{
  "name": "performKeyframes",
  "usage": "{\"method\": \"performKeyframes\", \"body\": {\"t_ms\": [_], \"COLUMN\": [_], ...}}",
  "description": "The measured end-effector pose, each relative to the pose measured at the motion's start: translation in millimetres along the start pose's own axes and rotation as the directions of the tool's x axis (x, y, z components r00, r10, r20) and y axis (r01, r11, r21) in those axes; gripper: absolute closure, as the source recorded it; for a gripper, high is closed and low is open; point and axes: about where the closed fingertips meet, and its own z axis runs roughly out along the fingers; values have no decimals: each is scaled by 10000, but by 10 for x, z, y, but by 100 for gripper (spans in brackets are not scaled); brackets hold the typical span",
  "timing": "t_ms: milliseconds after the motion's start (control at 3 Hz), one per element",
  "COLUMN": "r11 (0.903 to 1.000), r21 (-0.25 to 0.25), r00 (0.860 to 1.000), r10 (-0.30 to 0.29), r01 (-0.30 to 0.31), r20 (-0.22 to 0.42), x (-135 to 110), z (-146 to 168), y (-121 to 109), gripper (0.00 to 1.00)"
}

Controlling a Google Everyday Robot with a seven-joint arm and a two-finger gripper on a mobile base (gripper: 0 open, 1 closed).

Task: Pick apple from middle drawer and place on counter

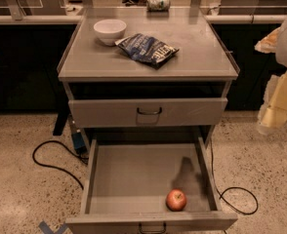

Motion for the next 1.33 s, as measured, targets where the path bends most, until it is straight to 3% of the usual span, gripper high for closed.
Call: {"method": "performKeyframes", "body": {"t_ms": [333, 667, 1000, 1333], "r11": [10000, 9994, 9984, 9996], "r21": [74, 249, 452, 90], "r00": [10000, 9992, 9955, 9878], "r10": [-56, -252, -371, -281], "r01": [56, 244, 333, 271], "r20": [31, 320, 871, 1533], "x": [-23, -73, -81, -114], "z": [13, 96, 434, 1089], "y": [37, 224, 584, 939], "gripper": [0, 0, 0, 0]}}
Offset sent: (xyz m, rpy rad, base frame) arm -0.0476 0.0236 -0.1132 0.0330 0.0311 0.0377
